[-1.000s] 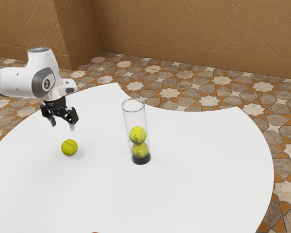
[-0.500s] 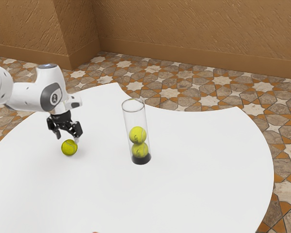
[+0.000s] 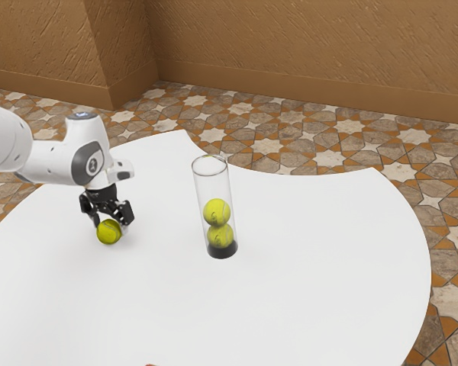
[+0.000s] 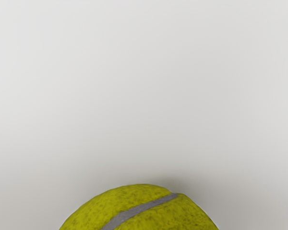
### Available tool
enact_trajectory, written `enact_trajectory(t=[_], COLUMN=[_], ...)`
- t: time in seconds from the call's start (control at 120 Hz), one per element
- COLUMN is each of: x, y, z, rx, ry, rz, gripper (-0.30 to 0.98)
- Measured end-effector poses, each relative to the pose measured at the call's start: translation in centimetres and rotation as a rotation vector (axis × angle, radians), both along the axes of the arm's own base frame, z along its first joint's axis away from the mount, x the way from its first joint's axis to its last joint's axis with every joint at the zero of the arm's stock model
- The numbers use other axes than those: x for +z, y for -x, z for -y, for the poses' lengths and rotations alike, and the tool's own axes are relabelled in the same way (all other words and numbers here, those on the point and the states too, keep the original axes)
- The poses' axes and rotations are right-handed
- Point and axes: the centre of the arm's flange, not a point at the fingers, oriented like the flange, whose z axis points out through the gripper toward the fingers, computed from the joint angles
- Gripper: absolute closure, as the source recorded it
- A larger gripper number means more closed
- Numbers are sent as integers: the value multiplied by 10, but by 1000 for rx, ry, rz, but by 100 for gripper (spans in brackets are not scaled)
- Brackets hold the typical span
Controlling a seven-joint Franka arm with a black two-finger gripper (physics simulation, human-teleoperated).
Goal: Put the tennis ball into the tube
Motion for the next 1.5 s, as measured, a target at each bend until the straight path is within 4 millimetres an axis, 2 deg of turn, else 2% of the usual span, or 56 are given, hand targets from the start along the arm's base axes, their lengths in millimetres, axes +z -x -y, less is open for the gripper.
enact_trajectory(t=[0.275, 0.508, 0.842, 1.242, 1.408, 1.5], x=[-7, -8, -1, 61, 94, 123], y=[3, 3, 4, 7, 10, 12], z=[-12, -11, -12, 11, 23, 32], rx=[26, 30, 33, 10, -2, -11], ry=[11, 22, 23, 18, 13, 13], rz=[-3, -1, -2, 7, 15, 31], gripper=[1, 17, 26, 50, 47, 46])
